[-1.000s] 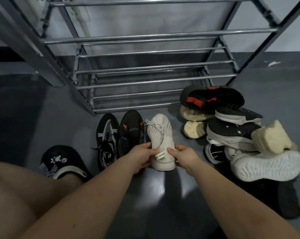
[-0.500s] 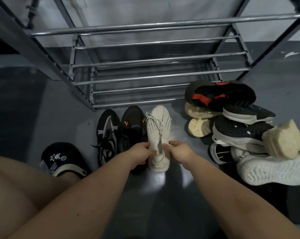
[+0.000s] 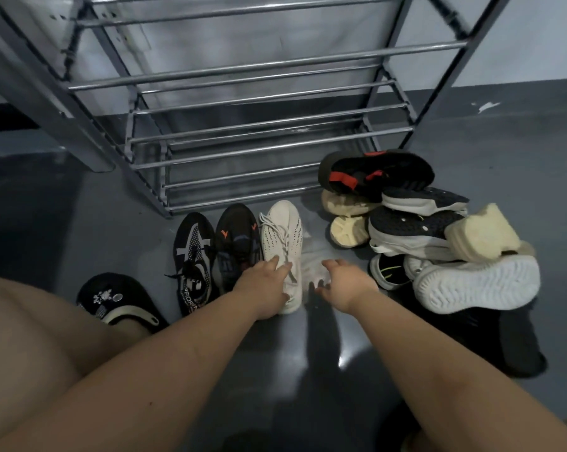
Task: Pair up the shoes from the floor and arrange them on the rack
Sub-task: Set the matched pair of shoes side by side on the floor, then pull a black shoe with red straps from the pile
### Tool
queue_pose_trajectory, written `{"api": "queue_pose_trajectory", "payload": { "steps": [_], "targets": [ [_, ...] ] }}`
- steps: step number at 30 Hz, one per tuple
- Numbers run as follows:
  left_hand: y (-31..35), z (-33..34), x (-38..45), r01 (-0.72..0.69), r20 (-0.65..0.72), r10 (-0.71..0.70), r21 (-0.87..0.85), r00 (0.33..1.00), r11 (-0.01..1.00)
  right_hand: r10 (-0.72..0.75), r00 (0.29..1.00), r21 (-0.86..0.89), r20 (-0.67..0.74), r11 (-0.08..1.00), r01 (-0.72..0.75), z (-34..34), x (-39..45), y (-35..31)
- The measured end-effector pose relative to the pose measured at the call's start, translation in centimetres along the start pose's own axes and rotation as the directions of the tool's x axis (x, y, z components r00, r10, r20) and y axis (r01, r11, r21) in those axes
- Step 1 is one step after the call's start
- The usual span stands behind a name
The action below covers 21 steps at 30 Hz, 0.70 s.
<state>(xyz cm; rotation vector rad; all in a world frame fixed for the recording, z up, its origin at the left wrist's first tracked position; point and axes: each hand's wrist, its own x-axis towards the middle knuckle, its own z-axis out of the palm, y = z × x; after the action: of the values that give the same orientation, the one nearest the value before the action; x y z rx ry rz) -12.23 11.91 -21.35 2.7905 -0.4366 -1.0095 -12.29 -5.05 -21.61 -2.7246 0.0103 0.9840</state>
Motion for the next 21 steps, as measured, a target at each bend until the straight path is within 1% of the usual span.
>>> {"api": "queue_pose_trajectory", "payload": {
  "steps": [4,7,10,14,18,21],
  "targets": [
    [1.8,0.5,-1.2,-0.080,-0.020,0.082,0.092,0.996,0.993,0.000,0.999,-0.037,-0.032,0.999,-0.001,0.0,-2.0,1.4],
    [2.7,0.3,-1.8,-0.104,-0.003,0.105,0.137,0.994,0.985,-0.001,0.999,-0.068,-0.048,0.998,-0.002,-0.3,-3.4,2.4],
    [3.4,-0.8,-1.8,-0.124,-0.018,0.129,0.161,0.992,0.979,0.016,0.996,-0.113,-0.093,0.993,-0.027,-1.7,-4.2,3.4],
    [4.0,-4.9,-0.7,-0.124,-0.052,0.141,0.245,0.989,0.962,0.044,0.982,-0.142,-0.185,0.987,-0.071,-5.7,-4.9,4.0],
    [4.8,-10.9,0.5,-0.103,-0.117,0.139,0.274,0.983,0.956,0.044,0.965,-0.138,-0.258,0.987,-0.082,-10.8,-4.9,4.3],
    [5.3,-14.6,1.2,-0.124,-0.142,0.172,0.297,0.975,0.947,0.030,0.960,-0.204,-0.277,0.975,-0.089,-13.9,-4.4,4.6]
  ]
}}
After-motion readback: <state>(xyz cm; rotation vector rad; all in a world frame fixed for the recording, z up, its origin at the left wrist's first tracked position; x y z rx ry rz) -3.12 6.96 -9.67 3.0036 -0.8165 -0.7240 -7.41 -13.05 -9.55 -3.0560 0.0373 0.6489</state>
